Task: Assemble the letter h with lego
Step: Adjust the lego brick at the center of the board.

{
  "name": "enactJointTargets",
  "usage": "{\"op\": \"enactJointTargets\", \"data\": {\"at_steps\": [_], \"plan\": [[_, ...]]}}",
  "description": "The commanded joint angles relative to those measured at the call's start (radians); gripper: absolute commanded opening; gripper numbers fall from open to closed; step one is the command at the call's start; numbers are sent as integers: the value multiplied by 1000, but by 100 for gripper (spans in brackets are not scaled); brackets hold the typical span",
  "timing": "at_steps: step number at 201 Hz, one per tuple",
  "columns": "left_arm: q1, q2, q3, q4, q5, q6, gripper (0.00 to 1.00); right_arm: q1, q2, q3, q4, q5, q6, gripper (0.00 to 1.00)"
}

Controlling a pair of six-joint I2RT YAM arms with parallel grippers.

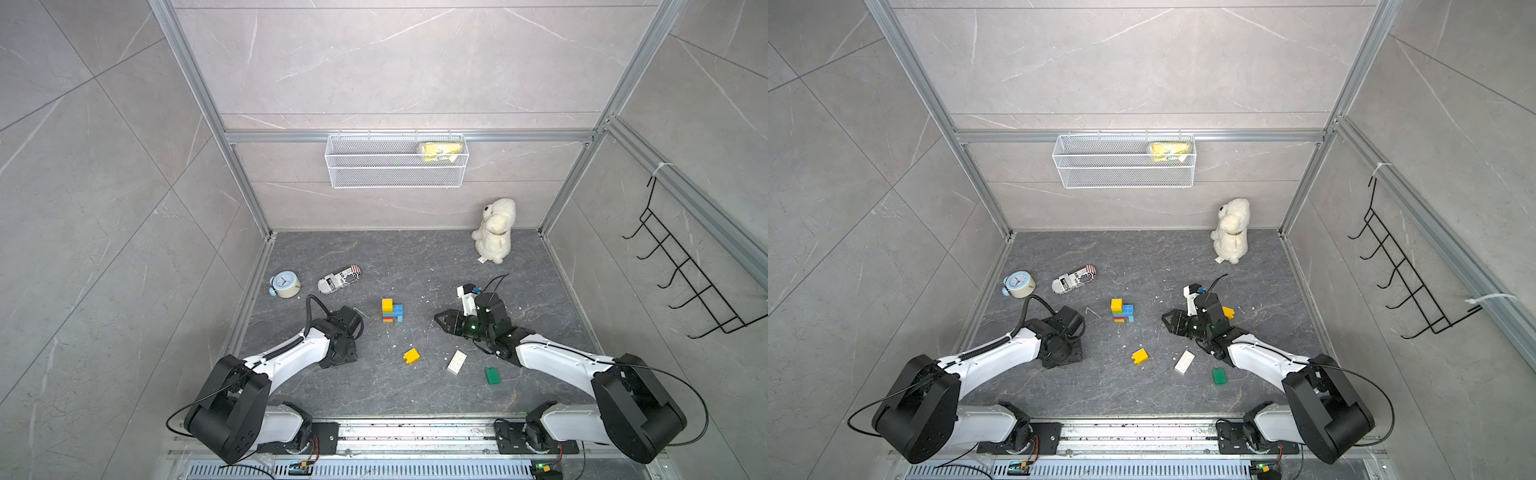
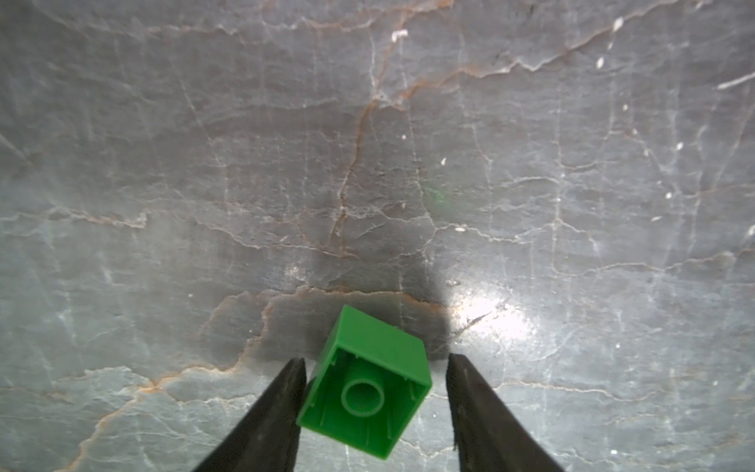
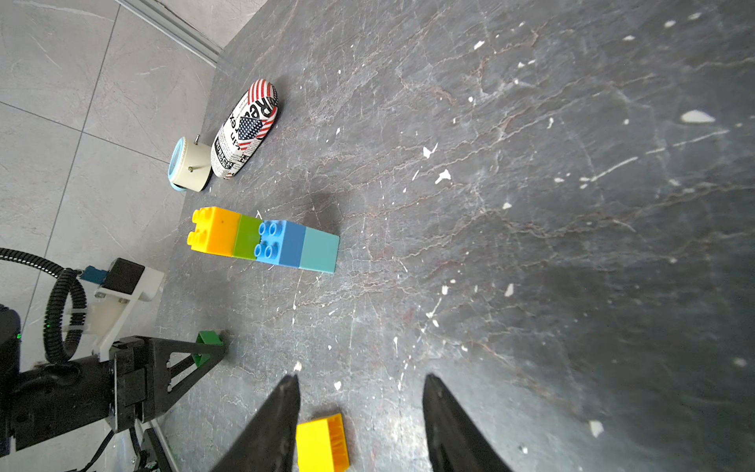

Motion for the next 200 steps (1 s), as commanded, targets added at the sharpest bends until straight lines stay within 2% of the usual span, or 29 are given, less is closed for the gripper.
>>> {"op": "enactJointTargets", "data": {"at_steps": [1, 47, 77, 94, 116, 132, 167, 200], "plan": [[-8, 6, 2, 23, 27, 25, 51, 8, -8, -9, 18, -9, 0, 51], [-86, -17, -4, 51, 34, 43, 43, 8, -3, 4, -9, -2, 0, 50], [-141, -9, 12, 69, 22, 55, 25, 10, 4, 14, -21, -11, -2, 48], [-214, -19, 32, 93, -3, 62, 22, 14, 6, 25, -31, -38, -8, 47], [-314, -47, 64, 166, -25, 102, 21, 30, 21, 68, -59, -145, -17, 47], [-348, -75, 62, 265, -16, 156, 21, 54, 42, 144, -157, -254, -24, 47], [-353, -146, 18, 485, 28, 263, 19, 136, 10, 216, -265, -351, -107, 50], [-355, -157, 45, 539, 106, 368, 17, 159, 53, 251, -281, -442, -113, 49]]}}
